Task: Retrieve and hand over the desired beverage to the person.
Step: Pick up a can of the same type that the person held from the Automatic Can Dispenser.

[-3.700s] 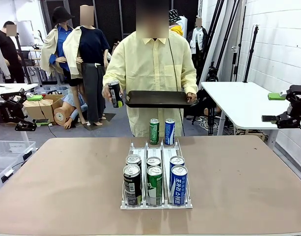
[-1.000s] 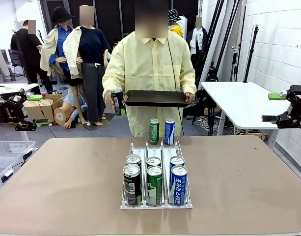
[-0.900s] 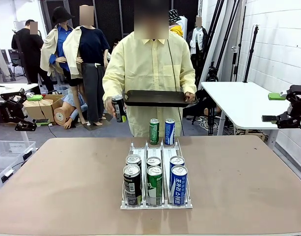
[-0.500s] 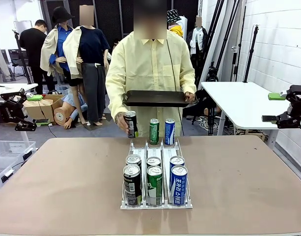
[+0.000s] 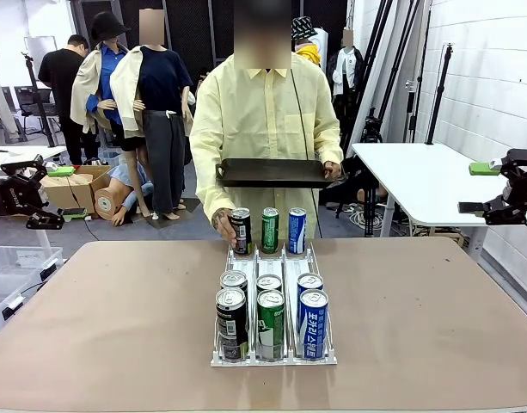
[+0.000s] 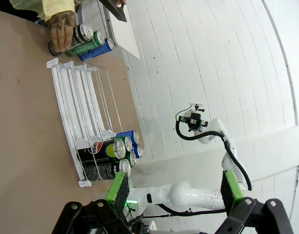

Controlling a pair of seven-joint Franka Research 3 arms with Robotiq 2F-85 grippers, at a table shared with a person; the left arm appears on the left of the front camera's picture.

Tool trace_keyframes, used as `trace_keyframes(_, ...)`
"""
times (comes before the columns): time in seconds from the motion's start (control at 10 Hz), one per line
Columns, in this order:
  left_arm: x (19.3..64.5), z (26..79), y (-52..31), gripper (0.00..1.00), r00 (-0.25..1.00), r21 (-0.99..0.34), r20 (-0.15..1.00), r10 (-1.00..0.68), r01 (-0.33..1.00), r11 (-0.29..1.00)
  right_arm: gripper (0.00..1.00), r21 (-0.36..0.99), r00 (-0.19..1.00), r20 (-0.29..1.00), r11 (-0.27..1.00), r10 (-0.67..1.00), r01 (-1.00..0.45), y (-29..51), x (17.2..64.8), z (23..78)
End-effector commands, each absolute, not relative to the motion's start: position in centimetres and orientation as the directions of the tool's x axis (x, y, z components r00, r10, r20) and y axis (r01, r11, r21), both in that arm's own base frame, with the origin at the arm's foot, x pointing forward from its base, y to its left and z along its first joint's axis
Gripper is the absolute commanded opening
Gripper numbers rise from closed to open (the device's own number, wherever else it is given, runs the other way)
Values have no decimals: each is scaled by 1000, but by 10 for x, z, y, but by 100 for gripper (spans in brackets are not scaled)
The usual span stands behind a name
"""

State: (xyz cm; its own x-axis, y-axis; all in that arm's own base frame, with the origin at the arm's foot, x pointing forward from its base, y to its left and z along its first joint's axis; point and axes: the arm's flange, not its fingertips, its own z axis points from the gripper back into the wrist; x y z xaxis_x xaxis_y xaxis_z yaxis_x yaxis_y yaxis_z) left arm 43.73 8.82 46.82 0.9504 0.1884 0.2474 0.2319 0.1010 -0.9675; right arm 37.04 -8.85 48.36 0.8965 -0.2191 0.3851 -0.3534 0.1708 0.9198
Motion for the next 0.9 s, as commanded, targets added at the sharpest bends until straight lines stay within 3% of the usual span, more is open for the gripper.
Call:
trace_keyframes(0.0,437,470,89,100,951,-969,241,192,226,98,100,924,900,377,160,-217,-348,-89,370,484)
trace_keyframes(0.8,437,470,89,100,951,-969,241,192,226,98,100,924,900,377,160,-217,-348,-89,370,484)
